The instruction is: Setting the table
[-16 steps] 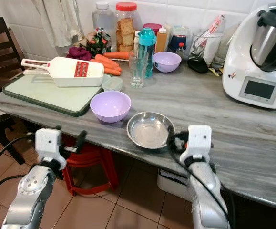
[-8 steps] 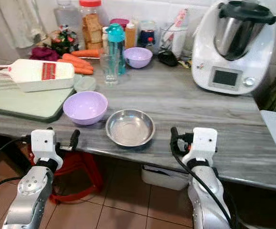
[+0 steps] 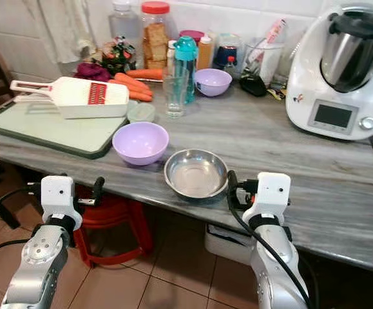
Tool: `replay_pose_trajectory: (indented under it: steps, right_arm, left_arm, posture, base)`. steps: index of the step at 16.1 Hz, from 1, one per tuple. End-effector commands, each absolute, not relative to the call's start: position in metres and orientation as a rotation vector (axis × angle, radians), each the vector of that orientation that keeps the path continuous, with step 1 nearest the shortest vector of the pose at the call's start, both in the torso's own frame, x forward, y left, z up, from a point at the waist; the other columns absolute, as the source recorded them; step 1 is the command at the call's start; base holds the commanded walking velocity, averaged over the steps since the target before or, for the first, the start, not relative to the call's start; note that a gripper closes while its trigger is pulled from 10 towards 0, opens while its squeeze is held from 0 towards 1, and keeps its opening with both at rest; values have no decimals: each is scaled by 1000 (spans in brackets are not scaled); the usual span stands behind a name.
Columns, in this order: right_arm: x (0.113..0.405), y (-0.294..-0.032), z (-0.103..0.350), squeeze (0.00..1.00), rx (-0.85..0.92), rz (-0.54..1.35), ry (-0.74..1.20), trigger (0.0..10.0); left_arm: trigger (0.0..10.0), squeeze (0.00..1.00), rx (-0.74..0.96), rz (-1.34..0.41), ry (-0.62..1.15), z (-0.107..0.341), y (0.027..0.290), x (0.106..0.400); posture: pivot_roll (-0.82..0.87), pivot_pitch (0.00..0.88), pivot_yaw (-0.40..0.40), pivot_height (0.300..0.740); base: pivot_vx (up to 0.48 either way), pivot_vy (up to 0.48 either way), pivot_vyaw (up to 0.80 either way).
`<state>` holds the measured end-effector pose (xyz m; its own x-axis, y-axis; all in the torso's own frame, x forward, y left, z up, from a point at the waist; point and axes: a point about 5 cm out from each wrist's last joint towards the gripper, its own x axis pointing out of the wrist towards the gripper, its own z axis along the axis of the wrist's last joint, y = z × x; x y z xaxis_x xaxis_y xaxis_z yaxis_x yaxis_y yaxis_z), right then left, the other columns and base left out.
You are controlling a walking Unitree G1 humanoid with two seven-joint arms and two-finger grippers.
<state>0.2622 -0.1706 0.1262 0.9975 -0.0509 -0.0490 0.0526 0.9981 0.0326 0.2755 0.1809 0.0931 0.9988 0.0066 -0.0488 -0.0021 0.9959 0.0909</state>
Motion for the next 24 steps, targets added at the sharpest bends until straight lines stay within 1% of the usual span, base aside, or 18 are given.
replay_pose_trajectory:
  steps: [1, 5, 17, 22, 23, 24]
  right_arm:
    - [261, -174, 132, 0, 26, -61, 33, 10000]
    - [262, -174, 130, 0, 26, -61, 39, 10000]
    - [263, -174, 129, 0, 31, -69, 42, 10000]
    - [262, -175, 128, 0, 17, -92, 29, 10000]
    - [261, -178, 133, 0, -12, -115, -9, 10000]
    - [261, -178, 133, 0, -24, -116, -17, 10000]
  left_arm:
    - [10000, 0, 95, 0, 52, 94, 179, 278]
    - [10000, 0, 94, -3, 62, 92, 178, 276]
    - [10000, 0, 101, -23, 65, 93, 178, 277]
    - [10000, 0, 113, -56, 50, 95, 177, 277]
    - [10000, 0, 100, -97, 31, 97, 176, 277]
    - [10000, 0, 98, -90, 34, 96, 176, 277]
  posture:
    - [-26, 0, -24, 740]
    - [-29, 0, -25, 740]
    - [-25, 0, -25, 740]
    - [-22, 0, -15, 740]
    - [-22, 0, -15, 740]
    - [-22, 0, -15, 740]
  base:
    - [0, 0, 0]
    - [0, 0, 0]
    - [-286, 0, 0]
    - [0, 0, 0]
    - [0, 0, 0]
    - [0, 0, 0]
